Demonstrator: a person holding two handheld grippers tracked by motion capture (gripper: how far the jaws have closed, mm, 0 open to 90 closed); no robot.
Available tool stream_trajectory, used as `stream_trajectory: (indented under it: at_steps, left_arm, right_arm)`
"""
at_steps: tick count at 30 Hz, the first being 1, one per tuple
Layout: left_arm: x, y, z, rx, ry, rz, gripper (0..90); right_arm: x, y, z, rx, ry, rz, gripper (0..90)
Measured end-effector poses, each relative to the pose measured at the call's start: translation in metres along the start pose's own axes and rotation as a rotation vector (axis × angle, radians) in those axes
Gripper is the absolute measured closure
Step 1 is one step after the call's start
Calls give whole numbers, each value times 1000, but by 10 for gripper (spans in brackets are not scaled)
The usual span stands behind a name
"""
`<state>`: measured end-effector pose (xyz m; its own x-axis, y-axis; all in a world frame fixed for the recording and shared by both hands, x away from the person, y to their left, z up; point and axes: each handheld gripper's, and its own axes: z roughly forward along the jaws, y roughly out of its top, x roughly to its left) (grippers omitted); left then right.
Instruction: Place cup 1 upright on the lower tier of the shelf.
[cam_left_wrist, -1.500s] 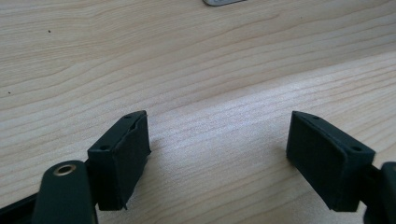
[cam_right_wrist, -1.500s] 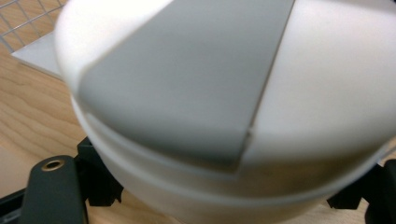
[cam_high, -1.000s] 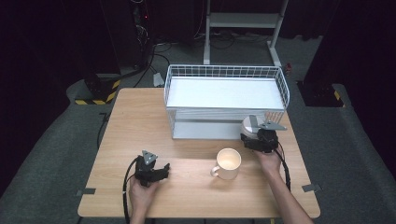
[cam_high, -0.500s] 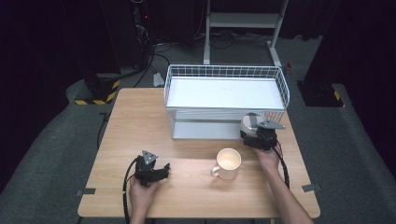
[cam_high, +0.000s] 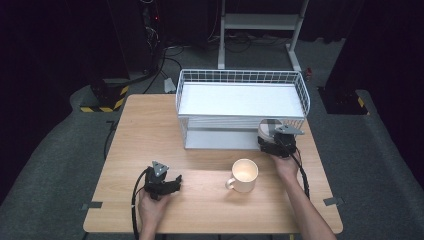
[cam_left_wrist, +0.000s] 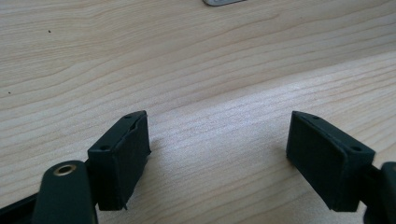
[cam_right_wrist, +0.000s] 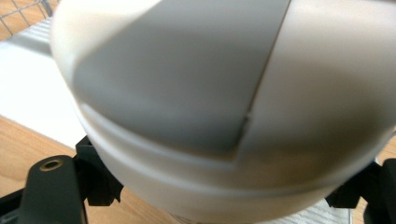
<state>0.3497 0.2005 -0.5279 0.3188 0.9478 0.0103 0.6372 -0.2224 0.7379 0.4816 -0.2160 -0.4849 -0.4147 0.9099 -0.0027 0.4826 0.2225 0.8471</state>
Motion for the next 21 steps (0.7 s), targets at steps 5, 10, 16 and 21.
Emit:
stream_trajectory:
  at_steps: [5, 10, 16, 21]
  left_arm:
    - [0, 0, 0, 0, 0, 0, 216]
    - [0, 0, 0, -2, 1, 2, 216]
    - [0, 0, 0, -1, 0, 1, 216]
    - [0, 0, 0, -1, 0, 1, 216]
  right_arm:
    - [-2, 0, 1, -7, 4, 2, 189]
    - [-3, -1, 1, -9, 7, 12, 187]
    - [-4, -1, 0, -3, 24, 15, 176]
    - [-5, -1, -3, 0, 51, 25, 139]
